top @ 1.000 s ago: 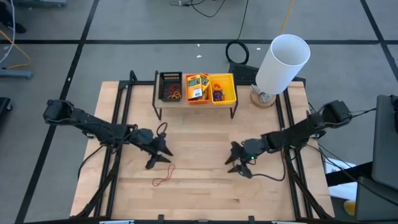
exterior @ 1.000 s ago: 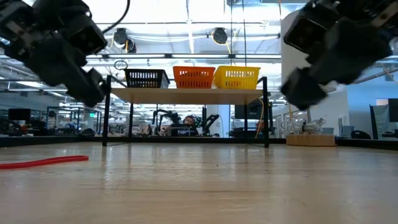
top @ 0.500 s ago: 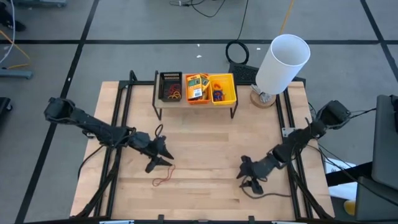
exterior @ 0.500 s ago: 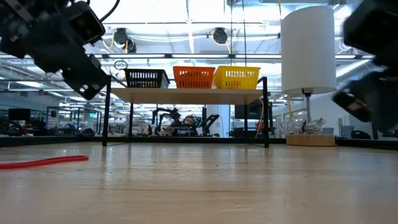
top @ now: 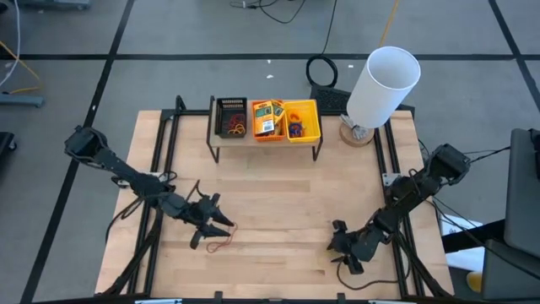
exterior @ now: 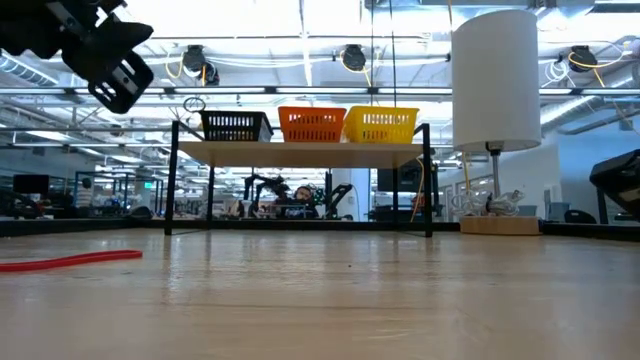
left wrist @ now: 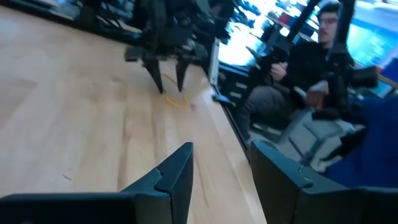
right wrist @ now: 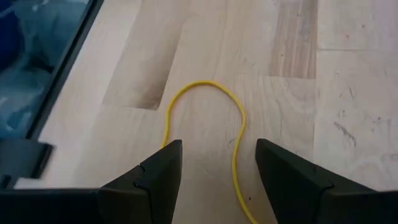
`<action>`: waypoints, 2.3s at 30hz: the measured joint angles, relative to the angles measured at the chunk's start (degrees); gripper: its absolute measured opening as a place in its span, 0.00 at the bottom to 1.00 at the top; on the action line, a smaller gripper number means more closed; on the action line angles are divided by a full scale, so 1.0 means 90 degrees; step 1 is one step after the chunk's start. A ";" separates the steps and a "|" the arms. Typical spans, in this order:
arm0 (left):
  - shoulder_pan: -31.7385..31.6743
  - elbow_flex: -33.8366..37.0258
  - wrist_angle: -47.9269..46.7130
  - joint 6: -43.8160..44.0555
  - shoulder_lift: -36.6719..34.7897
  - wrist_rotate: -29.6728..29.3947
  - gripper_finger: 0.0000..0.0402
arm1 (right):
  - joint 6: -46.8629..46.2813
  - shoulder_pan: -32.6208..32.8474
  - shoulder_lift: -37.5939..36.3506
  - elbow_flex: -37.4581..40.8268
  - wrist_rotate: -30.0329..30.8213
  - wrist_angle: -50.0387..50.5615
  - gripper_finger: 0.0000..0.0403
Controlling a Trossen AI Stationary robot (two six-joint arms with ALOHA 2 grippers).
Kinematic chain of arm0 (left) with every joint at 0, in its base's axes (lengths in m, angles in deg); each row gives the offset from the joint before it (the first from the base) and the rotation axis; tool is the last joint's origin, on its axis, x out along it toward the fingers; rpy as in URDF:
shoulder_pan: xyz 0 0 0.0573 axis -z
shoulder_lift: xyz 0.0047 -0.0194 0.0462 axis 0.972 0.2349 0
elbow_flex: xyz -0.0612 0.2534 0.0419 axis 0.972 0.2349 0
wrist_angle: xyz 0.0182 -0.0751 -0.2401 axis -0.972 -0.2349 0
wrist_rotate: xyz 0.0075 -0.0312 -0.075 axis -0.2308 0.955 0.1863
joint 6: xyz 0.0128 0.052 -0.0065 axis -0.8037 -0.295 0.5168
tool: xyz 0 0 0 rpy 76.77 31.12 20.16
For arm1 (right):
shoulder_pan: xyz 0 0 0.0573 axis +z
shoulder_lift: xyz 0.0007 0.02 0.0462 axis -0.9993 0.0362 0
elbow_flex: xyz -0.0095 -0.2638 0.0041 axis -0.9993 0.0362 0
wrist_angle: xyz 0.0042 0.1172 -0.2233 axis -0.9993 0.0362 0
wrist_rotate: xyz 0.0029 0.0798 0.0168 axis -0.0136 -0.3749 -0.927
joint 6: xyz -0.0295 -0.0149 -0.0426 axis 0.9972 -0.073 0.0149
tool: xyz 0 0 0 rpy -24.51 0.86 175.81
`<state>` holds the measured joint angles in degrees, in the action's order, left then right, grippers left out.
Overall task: Pick & Place Office Desk Supplies
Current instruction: Put the yellow rubberband into the black bin on the shelf
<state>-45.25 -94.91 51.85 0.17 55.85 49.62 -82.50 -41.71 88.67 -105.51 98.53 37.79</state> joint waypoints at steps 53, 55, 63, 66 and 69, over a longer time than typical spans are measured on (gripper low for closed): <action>0.0976 0.0000 0.0059 0.0982 0.0000 -0.1945 0.37 | 0.0312 0.0029 0.1316 0.0017 0.1100 -0.0470 0.43; 0.0976 0.0000 0.0058 0.1008 0.0000 -0.1945 0.37 | 0.0312 0.0029 0.1316 0.0015 0.1100 -0.0400 0.41; 0.0976 0.0000 0.0058 0.1006 0.0000 -0.1945 0.37 | 0.0242 0.0027 0.1314 0.0010 0.1015 -0.0243 0.33; 0.0976 0.0000 0.0059 0.1009 0.0000 -0.1945 0.37 | 0.0225 0.0027 0.1314 0.0010 0.0988 -0.0272 0.25; 0.0976 0.0000 0.0059 0.1009 0.0000 -0.1945 0.37 | -0.0021 0.0015 0.1315 0.0015 0.0889 -0.0402 0.11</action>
<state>-36.47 -94.91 52.38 9.25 55.85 32.11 -82.69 -41.58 100.50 -105.38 106.53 34.17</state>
